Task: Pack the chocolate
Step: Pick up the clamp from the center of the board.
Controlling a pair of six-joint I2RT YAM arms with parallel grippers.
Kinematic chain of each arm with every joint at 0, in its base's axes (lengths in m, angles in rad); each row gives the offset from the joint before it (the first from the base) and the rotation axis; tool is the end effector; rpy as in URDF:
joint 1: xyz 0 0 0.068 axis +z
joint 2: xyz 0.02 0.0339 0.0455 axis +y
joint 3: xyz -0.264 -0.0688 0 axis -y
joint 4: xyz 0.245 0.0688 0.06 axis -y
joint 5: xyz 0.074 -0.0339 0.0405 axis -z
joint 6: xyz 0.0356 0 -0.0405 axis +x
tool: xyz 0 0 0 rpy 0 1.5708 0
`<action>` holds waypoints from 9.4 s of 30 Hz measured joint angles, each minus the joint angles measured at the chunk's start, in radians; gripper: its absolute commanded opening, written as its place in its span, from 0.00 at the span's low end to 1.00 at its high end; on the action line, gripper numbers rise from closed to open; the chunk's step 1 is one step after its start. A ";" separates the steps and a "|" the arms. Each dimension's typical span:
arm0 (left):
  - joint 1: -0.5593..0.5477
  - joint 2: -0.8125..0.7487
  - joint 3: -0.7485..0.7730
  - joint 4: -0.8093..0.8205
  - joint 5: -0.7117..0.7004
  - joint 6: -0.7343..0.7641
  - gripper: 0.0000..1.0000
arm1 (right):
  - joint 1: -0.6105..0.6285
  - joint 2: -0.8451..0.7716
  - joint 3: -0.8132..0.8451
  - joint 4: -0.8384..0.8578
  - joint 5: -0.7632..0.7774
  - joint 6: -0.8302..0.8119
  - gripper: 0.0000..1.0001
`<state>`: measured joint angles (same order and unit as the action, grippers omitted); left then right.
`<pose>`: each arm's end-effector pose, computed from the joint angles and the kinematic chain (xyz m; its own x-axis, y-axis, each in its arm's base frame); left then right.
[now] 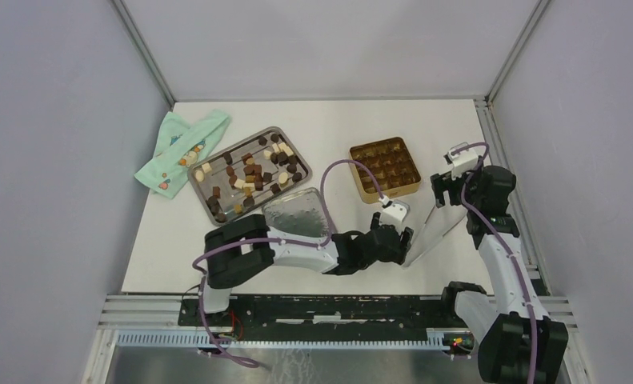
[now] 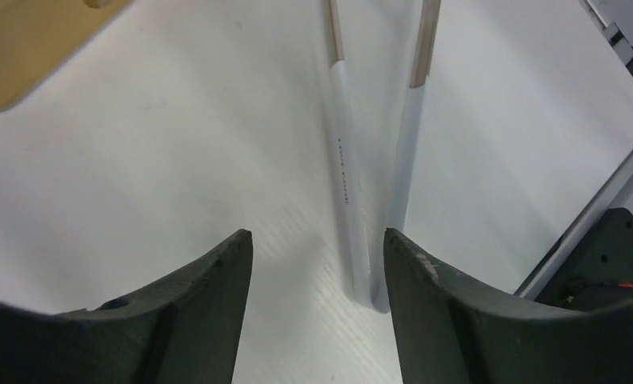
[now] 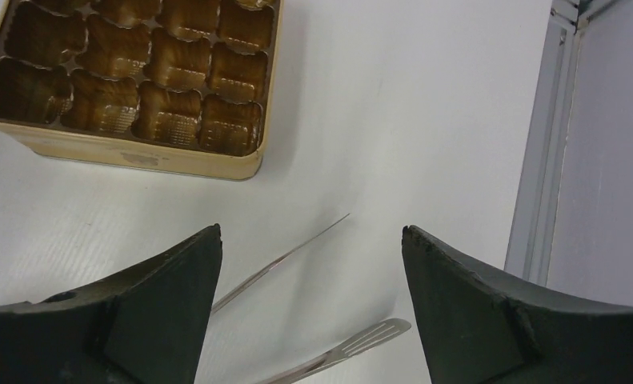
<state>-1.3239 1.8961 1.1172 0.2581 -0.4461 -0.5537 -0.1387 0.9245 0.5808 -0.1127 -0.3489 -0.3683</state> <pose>0.1158 -0.3967 0.1814 -0.5153 0.1036 -0.8507 0.6023 0.7499 -0.2735 0.2080 -0.0168 0.2508 -0.3446 -0.2935 -0.8917 -0.3195 0.9298 -0.1826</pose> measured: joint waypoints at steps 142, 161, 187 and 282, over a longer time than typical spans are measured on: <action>0.277 -1.123 -0.886 0.569 0.393 -0.170 0.80 | 0.492 0.075 0.123 0.826 -0.663 1.336 0.00; 0.245 -0.887 -0.440 0.263 0.703 0.246 0.75 | 0.492 0.088 0.084 0.742 -0.689 1.213 0.00; 0.204 -0.714 -0.384 0.332 0.822 0.315 0.02 | 0.451 0.199 0.073 0.725 -0.753 1.282 0.00; 0.444 -0.484 -0.388 1.138 0.797 -0.248 0.02 | 0.539 0.144 0.030 0.921 -0.792 1.300 0.95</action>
<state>-0.8799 1.4124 0.7288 1.3964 0.3508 -0.8013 0.4004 1.0683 0.6106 0.8082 -1.1412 0.9318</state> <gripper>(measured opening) 0.076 0.862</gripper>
